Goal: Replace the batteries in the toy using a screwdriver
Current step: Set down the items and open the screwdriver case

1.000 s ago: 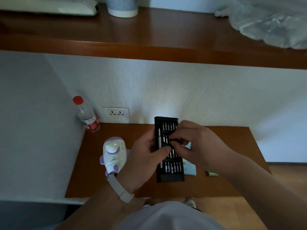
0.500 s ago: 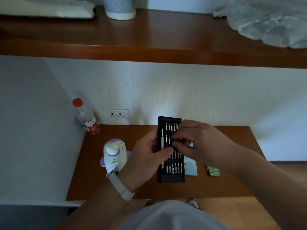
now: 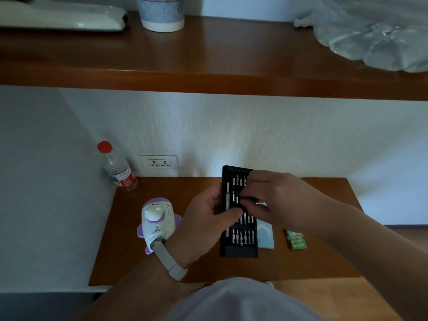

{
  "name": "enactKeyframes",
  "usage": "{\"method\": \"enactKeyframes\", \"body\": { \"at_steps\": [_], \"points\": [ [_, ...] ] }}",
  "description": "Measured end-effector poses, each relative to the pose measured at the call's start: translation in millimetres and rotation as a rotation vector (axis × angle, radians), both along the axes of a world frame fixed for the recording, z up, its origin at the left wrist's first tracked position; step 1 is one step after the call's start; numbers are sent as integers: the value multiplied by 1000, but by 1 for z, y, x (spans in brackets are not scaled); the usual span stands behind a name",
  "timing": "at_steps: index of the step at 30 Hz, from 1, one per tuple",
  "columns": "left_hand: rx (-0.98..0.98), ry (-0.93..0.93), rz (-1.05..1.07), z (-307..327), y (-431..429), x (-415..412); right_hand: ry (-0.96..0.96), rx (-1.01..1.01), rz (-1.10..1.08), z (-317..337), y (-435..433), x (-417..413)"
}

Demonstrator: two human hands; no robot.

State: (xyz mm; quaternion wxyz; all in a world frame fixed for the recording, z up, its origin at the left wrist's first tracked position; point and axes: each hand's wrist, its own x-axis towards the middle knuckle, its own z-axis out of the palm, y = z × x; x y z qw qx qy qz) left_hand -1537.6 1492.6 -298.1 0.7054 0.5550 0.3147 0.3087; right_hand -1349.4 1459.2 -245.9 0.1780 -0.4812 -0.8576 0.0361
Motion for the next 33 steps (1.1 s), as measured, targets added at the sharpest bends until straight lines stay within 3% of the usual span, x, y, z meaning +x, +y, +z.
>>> {"method": "enactKeyframes", "body": {
  "at_steps": [9,12,18,33],
  "points": [
    [-9,26,-1,-4,1,7,-77,86,9,-15,2,11],
    [-20,28,7,-5,2,9,26,85,-15,-16,2,11],
    [-28,25,2,-6,3,9,174,-102,-29,-12,4,14],
    [35,81,-58,-1,3,9,-62,-36,39,-7,7,11]
  ]
}}
